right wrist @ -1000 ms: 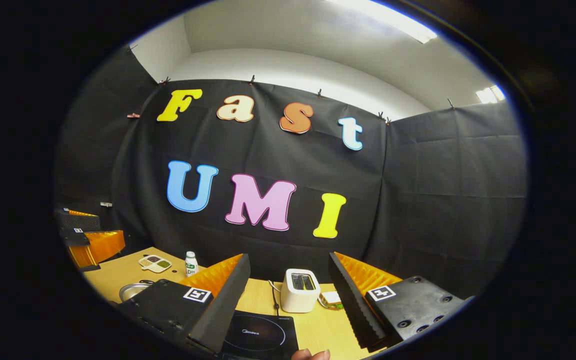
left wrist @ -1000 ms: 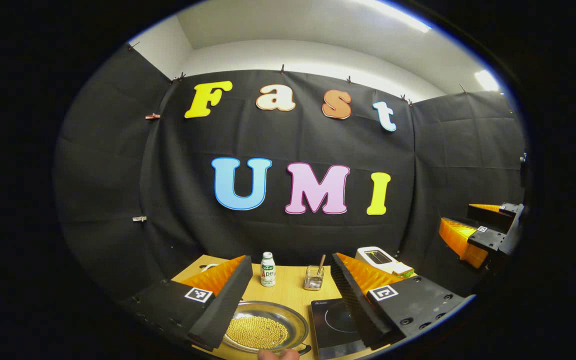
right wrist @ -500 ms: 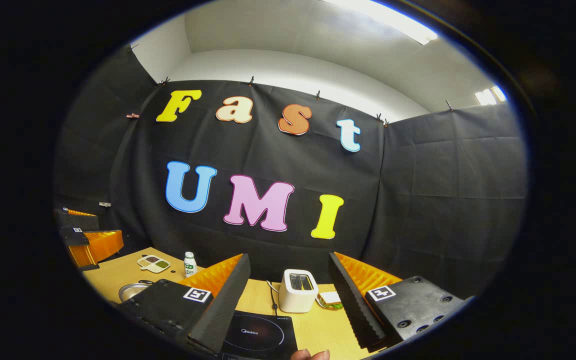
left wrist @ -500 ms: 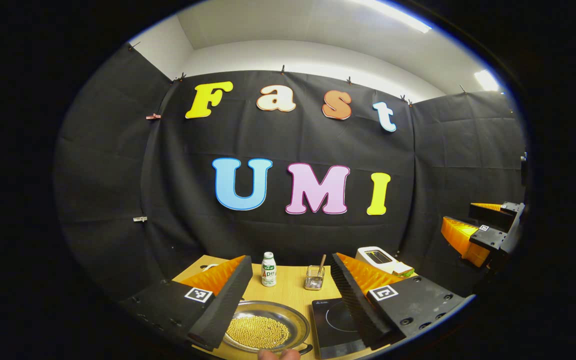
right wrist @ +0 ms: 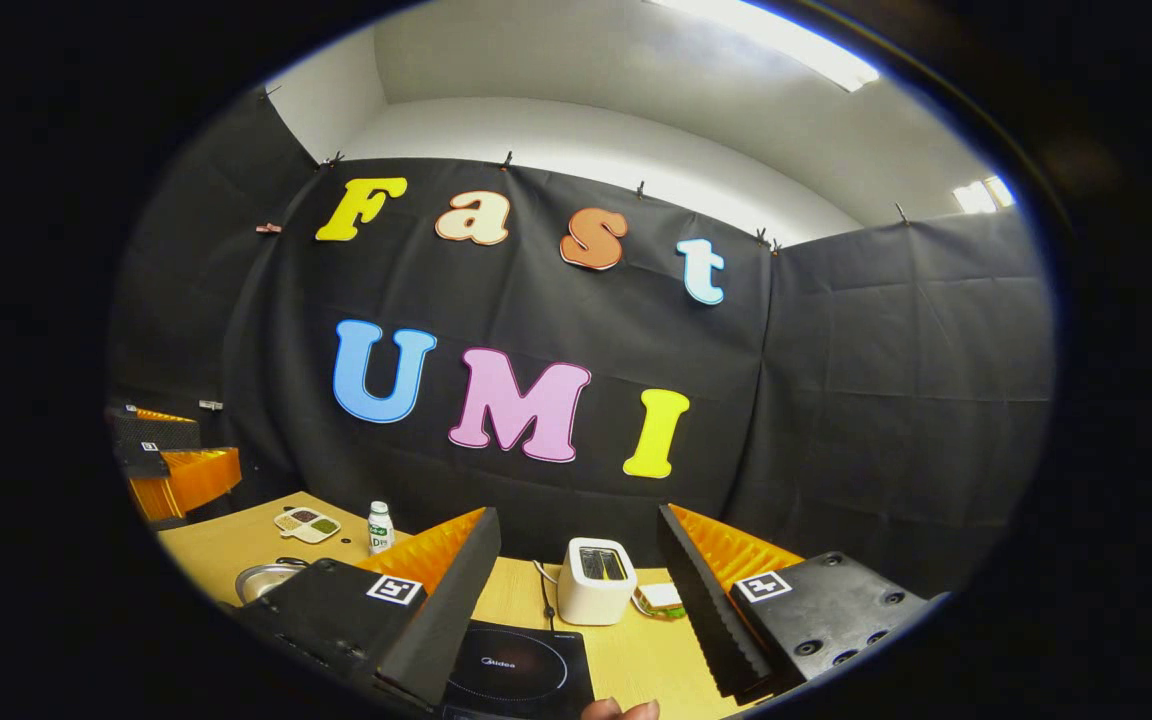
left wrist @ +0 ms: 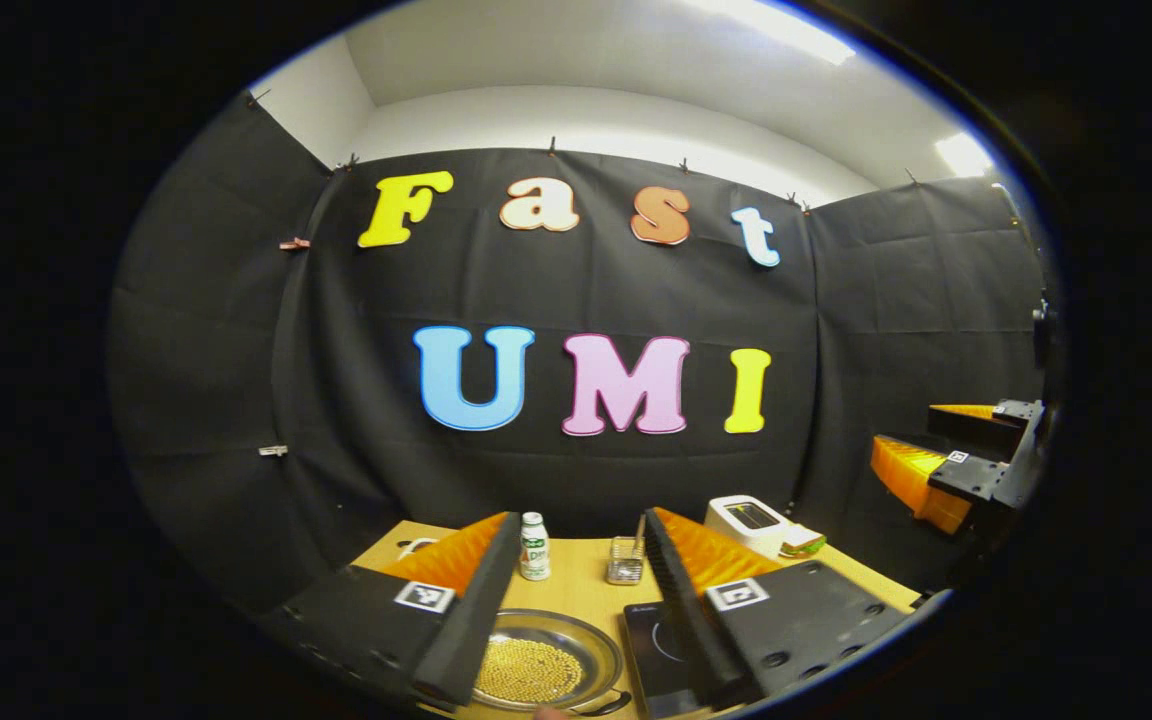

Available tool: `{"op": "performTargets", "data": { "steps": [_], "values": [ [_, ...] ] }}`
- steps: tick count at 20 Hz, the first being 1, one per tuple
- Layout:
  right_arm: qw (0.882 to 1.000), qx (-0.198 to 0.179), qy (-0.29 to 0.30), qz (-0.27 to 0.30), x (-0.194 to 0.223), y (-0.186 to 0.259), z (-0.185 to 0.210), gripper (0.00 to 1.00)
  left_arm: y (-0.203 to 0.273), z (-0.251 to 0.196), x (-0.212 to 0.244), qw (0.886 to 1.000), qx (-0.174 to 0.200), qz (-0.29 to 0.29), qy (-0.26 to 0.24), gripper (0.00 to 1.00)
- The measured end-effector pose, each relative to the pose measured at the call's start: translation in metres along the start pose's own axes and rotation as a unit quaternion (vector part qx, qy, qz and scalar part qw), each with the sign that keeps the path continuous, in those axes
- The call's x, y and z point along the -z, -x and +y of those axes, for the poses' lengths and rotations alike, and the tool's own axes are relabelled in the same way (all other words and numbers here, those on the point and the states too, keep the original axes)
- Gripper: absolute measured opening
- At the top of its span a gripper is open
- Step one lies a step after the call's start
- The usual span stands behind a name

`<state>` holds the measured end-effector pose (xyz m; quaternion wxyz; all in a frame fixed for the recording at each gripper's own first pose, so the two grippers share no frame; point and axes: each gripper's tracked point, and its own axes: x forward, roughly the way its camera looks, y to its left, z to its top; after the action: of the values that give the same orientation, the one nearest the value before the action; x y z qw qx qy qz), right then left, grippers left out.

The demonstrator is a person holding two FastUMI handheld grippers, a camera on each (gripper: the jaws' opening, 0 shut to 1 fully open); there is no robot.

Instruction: First push the handle of the pot to place it horizontally, then grasp the pot with both hands and set it on the induction cooktop.

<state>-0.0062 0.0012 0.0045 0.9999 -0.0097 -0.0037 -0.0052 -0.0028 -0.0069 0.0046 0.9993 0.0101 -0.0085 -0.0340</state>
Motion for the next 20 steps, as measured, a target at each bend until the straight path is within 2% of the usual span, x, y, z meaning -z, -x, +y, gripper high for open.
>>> {"op": "performTargets", "data": {
  "steps": [4, 8, 12, 15, 20],
  "values": [
    [1.000, 0.003, 0.000, 0.000, 0.000, -0.002, -0.002, 0.97, -0.001, -0.007, 0.018, 0.999, 0.033, 0.032, 0.006, 0.06],
    [1.000, 0.003, 0.001, 0.003, 0.003, -0.001, -0.002, 0.97, 0.007, -0.016, 0.055, 0.990, 0.083, 0.113, 0.006, 0.05],
    [1.000, 0.007, 0.005, 0.005, 0.006, 0.000, -0.006, 0.99, 0.018, -0.021, 0.117, 0.962, 0.121, 0.242, 0.016, 0.05],
    [1.000, 0.014, 0.011, 0.007, 0.009, 0.001, -0.012, 0.98, 0.036, -0.023, 0.159, 0.932, 0.147, 0.332, 0.020, 0.05],
    [1.000, 0.022, 0.013, 0.010, 0.011, 0.002, -0.019, 0.97, 0.073, -0.014, 0.235, 0.861, 0.175, 0.477, 0.001, 0.05]
  ]
}}
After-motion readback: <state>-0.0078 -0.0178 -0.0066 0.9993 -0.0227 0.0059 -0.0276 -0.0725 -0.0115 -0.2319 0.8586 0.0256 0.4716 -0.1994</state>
